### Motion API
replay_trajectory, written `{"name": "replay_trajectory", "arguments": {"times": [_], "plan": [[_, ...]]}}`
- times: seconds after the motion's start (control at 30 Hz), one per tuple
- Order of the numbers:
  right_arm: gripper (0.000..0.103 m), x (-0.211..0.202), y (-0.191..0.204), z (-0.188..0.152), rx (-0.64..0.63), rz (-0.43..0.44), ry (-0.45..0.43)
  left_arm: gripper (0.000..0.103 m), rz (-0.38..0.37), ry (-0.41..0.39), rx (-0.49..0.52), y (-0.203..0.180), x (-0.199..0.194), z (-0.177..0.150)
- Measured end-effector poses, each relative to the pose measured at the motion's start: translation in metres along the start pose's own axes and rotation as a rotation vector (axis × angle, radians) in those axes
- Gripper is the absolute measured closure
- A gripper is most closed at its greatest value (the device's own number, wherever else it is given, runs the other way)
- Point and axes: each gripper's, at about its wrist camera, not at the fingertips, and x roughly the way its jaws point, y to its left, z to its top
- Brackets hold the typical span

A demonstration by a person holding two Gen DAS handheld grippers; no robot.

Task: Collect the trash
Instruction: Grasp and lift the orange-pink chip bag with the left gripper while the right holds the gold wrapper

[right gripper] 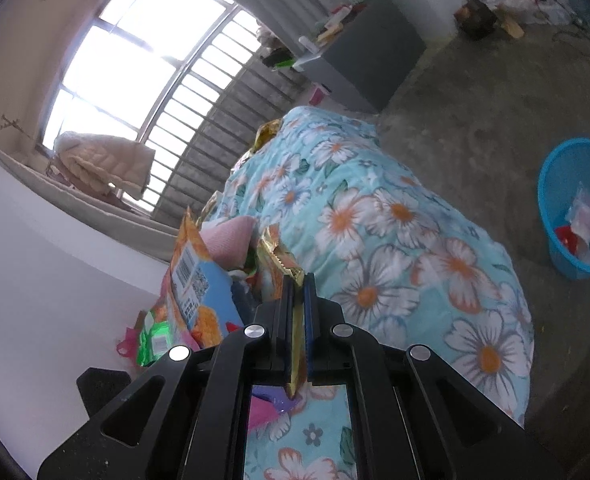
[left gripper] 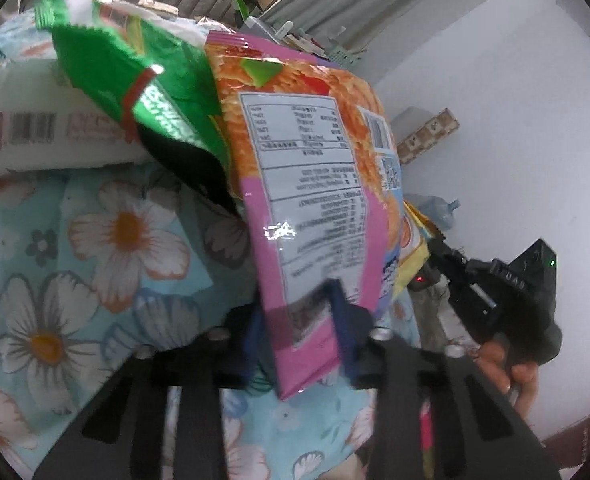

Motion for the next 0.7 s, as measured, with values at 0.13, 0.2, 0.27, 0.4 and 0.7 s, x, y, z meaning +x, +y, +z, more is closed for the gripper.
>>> {"name": "replay_trajectory", "arguments": {"times": [0.13,0.2,0.27,0.4,0.7], "plan": [[0.100,-0.009,-0.003,-0.002,0.004,-0.003,-0.013,0.096,-0.043,-0.002,0.007,-0.001,-0.008,-0.002],[0.100,-0.014,-0.005,-0.003,0.009,-0.001,-0.019,0.100,-0.070,0.017,0.000,-0.002,-0.013,0.002],[0.100,-0.018,-0.007,-0.003,0.020,0.010,-0.018,0.101,-0.079,0.044,-0.001,-0.003,-0.021,0.001],[0.100,-0.021,-0.015,-0.005,0.045,0.014,-0.012,0.101,-0.070,0.106,-0.012,0.008,-0.036,-0.002],[0.089,-0.001,-0.032,-0.013,0.133,0.054,0.091,0.078,-0.026,0.090,-0.046,0.027,-0.037,0.006]]}}
